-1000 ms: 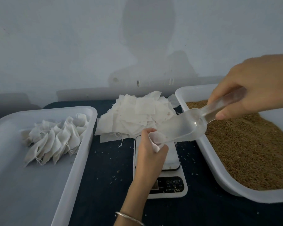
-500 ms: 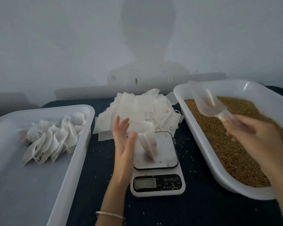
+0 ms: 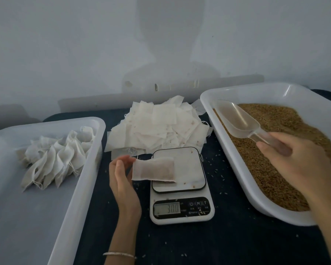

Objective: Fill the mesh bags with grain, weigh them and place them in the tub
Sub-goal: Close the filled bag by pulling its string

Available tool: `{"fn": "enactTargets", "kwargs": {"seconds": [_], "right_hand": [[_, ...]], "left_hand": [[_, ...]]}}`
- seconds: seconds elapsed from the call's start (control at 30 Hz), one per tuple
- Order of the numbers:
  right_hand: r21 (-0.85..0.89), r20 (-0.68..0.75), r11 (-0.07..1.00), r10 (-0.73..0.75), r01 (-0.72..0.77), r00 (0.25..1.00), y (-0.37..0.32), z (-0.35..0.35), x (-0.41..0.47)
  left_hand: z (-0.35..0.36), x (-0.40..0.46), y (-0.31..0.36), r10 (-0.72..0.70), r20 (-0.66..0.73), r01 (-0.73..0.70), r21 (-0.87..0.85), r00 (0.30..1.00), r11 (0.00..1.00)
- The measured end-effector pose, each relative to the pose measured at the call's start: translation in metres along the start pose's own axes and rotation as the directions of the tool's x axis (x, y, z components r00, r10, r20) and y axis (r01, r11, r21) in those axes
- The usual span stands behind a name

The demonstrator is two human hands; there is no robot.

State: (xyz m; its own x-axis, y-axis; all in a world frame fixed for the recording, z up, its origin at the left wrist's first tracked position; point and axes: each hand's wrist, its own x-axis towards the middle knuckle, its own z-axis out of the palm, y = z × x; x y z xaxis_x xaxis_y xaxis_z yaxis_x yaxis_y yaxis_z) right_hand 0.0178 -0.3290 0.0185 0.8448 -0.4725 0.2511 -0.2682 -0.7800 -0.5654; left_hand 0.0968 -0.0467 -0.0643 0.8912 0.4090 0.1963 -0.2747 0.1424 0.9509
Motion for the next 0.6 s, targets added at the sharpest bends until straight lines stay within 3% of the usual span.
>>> {"fn": "enactTargets", "kwargs": {"seconds": [0.2, 0.43, 0.53, 0.6], "right_hand": [[-0.009, 0.008, 1.0, 0.024, -0.024, 1.0, 0.001, 0.002, 0.0], [-0.05, 0.09, 0.997, 0.062, -0.058, 0.994, 0.004, 0.004, 0.002], [-0.113, 0.142, 0.991, 0.087, -0.071, 0.986, 0.006, 0.006, 0.005], [-0.167, 0.166, 0.983, 0.106, -0.078, 0.98, 0.006, 0.006, 0.005]], "left_hand": [[-0.005, 0.0, -0.001, 0.003, -0.022, -0.003, 0.015, 1.0, 1.0], [-0.015, 0.001, 0.003, 0.068, -0.085, -0.049, 0.205, 0.994, 0.978], [-0.022, 0.01, 0.004, 0.017, -0.01, -0.012, 0.387, 1.0, 0.922], [-0.027, 0.018, 0.005, -0.066, 0.136, -0.024, 0.572, 0.989, 0.82]]}}
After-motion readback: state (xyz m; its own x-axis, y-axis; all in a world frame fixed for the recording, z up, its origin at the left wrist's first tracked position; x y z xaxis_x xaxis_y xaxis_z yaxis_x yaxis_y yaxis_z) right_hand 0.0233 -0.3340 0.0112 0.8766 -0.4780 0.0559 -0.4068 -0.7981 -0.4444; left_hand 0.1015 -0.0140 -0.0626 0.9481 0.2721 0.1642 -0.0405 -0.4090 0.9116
